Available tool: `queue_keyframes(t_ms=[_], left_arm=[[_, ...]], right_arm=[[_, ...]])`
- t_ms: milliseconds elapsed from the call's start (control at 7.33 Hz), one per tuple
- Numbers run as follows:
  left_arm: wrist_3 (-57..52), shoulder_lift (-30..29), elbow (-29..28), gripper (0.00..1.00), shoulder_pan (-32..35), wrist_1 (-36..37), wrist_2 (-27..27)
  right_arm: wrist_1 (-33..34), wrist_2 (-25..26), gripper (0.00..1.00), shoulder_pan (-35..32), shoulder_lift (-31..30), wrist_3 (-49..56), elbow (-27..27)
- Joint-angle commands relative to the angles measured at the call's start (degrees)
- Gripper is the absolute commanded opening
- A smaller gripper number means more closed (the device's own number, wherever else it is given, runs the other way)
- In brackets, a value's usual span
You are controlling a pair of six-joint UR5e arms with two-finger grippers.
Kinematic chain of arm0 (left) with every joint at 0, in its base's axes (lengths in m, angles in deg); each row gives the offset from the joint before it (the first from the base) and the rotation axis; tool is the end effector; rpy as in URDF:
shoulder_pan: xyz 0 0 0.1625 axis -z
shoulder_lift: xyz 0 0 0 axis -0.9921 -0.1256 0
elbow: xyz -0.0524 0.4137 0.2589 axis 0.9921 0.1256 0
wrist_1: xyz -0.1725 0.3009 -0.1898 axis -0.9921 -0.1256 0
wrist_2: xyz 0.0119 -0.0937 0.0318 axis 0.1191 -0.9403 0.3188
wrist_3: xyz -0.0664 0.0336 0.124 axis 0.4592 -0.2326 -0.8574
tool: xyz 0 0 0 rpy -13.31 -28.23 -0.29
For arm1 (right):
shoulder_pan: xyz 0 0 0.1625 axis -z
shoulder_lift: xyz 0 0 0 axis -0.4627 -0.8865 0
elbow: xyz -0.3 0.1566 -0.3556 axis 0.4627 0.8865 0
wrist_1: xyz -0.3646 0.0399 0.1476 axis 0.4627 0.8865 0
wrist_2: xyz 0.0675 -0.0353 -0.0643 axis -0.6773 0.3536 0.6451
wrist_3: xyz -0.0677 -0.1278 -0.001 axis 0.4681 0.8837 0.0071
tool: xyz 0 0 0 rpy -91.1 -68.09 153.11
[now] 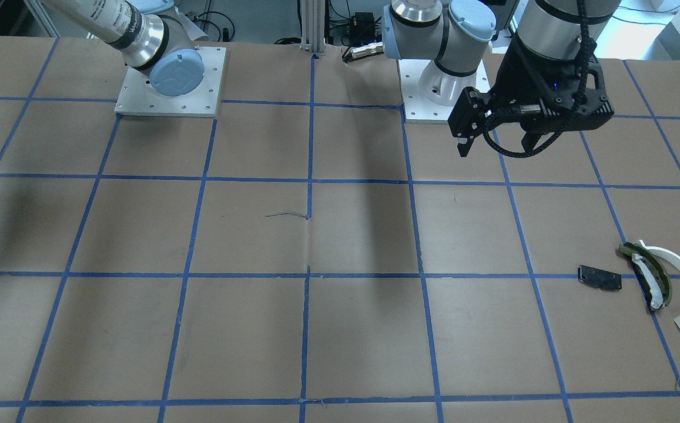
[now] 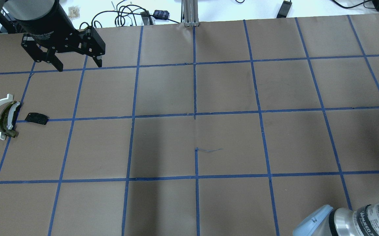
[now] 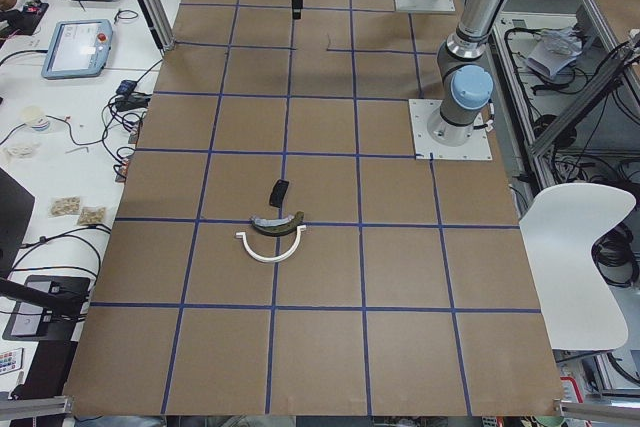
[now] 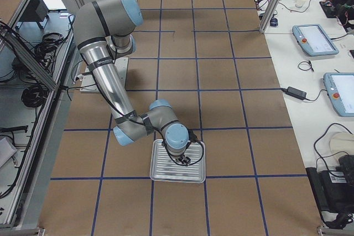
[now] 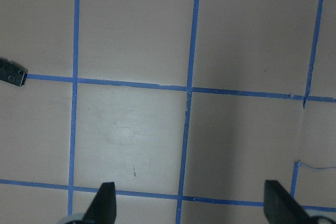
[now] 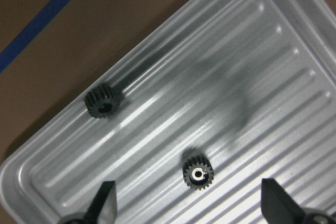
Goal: Place bearing gear from tray to pile
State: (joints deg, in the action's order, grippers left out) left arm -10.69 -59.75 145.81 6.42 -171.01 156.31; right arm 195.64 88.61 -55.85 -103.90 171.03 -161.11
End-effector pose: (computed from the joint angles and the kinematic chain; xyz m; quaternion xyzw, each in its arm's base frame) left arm -0.1226 -0.4908 0.5453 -0.0454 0.9987 -0.0180 0.0129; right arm -0.5237 -0.4388 0.2222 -0.4004 0.9161 -0.0157 0.0135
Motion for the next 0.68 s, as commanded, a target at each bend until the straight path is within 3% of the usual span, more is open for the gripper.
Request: queue_keyframes(t_ms=[0,273,409,545], left_arm=[[0.0,0.0,-0.1,1.0,0.0,0.0,0.0],[0.0,-0.1,-0.1,1.0,0.0,0.0,0.0],[0.1,-0.1,0.0,1.0,0.0,0.0,0.0],[0.1,-0.1,0.0,1.0,0.0,0.0,0.0]], right_arm=[[2.0,-1.4,0.93,0.0,1.3,-0.2,-0.1],[3.1,-1.4,0.93,0.0,3.1,0.1,0.5],[3.2,-1.4,0.85,0.0,3.2,-0.5,0.2],[3.6,-0.8,0.59,0.1,3.3,-0.4,0.6]])
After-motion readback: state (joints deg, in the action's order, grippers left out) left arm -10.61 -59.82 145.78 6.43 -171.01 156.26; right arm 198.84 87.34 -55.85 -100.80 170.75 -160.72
